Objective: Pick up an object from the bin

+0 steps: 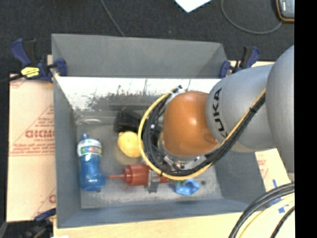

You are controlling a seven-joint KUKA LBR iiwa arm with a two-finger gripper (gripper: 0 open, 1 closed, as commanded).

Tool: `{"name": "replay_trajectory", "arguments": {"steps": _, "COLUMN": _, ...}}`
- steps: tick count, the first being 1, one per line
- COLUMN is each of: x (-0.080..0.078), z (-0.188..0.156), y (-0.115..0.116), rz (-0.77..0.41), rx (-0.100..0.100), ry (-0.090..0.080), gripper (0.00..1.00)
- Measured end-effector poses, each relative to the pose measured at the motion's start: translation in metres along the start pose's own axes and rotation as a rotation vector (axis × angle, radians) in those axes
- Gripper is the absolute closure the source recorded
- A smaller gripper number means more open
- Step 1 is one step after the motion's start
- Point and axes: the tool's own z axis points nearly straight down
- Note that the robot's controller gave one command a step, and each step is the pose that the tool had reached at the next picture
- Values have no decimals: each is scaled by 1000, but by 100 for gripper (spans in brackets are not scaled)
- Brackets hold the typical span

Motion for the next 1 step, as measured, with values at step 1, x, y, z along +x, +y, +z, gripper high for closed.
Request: {"name": "replay_trajectory", "arguments": {"steps": 1, "x": -2, "z": -42, "y": 0, "rz": 0, "rx": 0, "ry": -6, "gripper": 100}}
